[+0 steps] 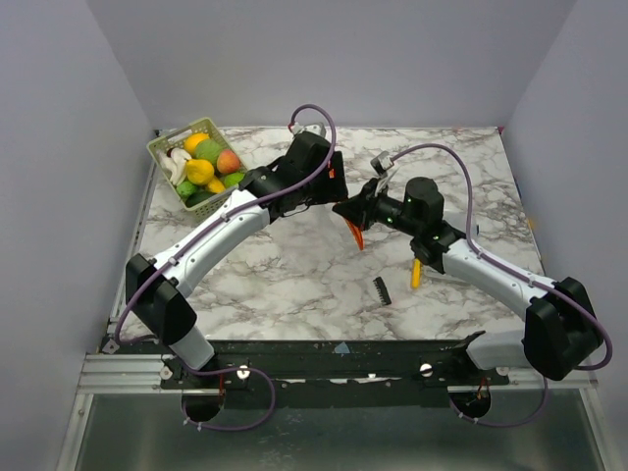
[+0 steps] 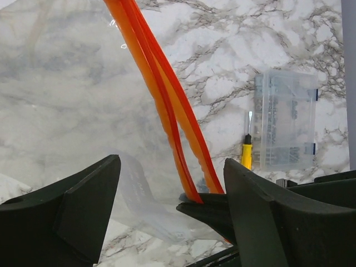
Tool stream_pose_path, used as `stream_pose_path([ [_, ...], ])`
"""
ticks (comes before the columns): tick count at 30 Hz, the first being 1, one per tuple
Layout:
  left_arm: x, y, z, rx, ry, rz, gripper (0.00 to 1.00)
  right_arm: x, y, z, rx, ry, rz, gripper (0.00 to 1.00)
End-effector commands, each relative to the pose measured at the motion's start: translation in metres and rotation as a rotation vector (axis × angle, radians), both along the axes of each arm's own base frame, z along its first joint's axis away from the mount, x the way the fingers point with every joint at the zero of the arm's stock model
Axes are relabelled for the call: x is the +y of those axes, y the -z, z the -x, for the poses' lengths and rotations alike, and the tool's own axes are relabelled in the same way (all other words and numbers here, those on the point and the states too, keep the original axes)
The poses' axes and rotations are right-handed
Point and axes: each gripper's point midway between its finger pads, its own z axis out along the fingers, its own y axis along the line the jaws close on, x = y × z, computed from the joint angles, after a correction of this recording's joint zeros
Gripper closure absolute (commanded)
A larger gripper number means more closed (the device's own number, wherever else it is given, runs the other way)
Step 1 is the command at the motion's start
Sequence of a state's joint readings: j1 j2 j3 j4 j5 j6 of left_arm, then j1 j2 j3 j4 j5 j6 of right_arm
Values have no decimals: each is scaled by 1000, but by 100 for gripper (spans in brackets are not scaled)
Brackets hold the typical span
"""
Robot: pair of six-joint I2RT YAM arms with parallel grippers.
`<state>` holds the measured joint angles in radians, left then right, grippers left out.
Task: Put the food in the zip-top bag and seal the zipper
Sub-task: Open the zipper of the food storage bag at the center of the board.
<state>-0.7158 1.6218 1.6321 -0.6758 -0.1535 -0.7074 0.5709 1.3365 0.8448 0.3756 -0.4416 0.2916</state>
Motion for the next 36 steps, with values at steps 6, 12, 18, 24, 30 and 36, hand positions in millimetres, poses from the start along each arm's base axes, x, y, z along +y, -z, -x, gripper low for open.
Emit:
stream_pose_path([
  [6,12,-20,4,-79,-10,-5,33,12,-3,11,-20,-52,-29,99],
  [12,6,-6,2,-47,0,-12,50,11,-6,13,-34,-46,-28,99],
  [18,6,0,1,-40,0,-23,60,10,-7,13,-41,-38,-24,99],
  [24,15,1,5,-66,6,-50,94,9,-1,13,-17,-12,-21,76],
  [30,32,0,4,-106,-12,-122,100,4,-4,6,20,50,-12,46],
  [36,29,0,6,-98,14,-130,100,-17,-11,-9,25,210,-1,40],
])
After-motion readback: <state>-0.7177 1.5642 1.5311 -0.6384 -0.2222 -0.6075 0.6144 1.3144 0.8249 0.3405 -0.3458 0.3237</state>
